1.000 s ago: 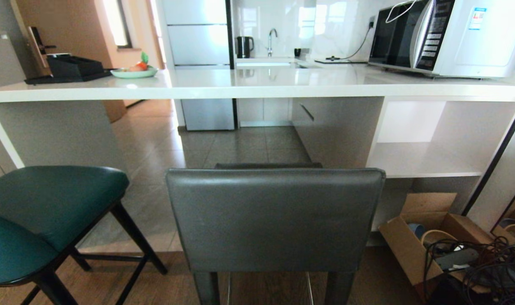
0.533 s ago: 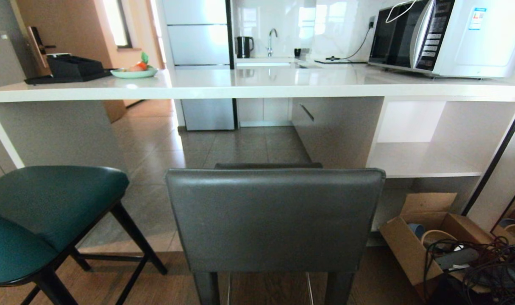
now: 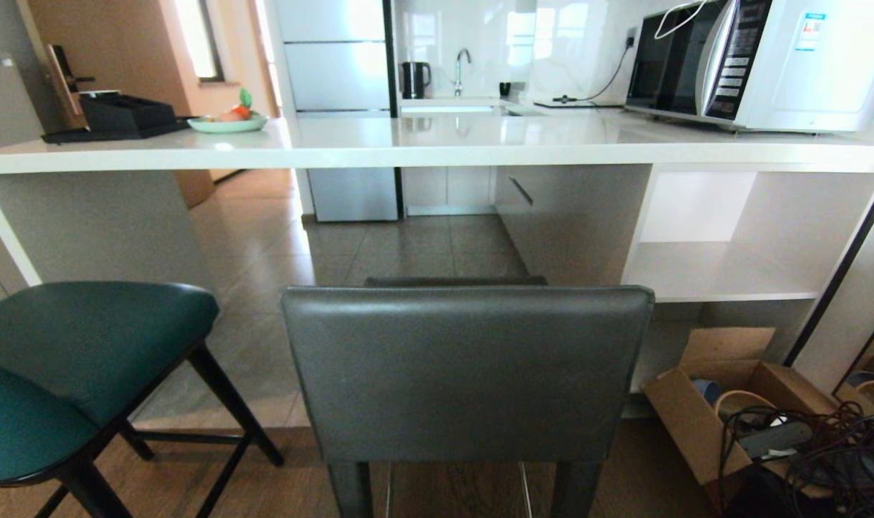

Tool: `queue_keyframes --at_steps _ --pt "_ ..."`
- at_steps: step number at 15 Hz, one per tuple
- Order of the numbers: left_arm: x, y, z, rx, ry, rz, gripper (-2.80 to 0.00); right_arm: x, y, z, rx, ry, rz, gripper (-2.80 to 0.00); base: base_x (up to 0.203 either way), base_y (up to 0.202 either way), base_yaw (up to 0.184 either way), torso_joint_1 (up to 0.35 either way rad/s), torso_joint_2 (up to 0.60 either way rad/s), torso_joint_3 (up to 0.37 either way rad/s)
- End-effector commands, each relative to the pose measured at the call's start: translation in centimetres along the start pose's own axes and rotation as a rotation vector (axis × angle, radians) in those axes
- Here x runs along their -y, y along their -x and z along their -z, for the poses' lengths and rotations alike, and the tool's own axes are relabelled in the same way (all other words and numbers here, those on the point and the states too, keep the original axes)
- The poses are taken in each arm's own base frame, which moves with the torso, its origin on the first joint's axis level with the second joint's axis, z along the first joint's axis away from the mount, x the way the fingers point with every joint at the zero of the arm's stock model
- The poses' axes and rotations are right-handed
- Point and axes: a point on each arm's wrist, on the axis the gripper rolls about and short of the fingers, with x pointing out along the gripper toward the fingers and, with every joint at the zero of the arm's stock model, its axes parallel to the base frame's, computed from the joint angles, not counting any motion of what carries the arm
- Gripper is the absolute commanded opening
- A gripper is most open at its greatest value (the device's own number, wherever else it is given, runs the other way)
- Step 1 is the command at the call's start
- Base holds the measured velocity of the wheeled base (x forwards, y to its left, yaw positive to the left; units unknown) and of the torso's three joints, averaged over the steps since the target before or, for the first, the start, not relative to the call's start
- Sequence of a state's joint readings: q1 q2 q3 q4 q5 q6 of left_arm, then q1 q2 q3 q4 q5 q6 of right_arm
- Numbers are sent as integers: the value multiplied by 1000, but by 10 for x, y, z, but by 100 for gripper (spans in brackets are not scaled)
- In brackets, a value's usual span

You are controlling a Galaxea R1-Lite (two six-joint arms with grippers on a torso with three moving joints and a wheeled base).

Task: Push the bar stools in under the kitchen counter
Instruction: Push the blue chair back under the dining table

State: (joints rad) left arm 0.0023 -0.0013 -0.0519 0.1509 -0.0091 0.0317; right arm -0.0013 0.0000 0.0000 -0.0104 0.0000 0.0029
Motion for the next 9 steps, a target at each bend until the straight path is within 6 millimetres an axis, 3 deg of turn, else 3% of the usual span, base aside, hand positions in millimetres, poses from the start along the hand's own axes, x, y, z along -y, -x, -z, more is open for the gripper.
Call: queue_keyframes --at_steps 1,7,9 --pt "0 0 0 -1 -2 -2 -280 0 0 1 -4 0 0 -280 0 0 0 0 0 0" --pt "0 0 0 -2 0 -1 -280 0 0 1 -4 0 0 -280 0 0 0 0 0 0" --pt "0 0 0 -2 0 -1 -280 0 0 1 -4 0 0 -280 -88 0 0 9 4 -2"
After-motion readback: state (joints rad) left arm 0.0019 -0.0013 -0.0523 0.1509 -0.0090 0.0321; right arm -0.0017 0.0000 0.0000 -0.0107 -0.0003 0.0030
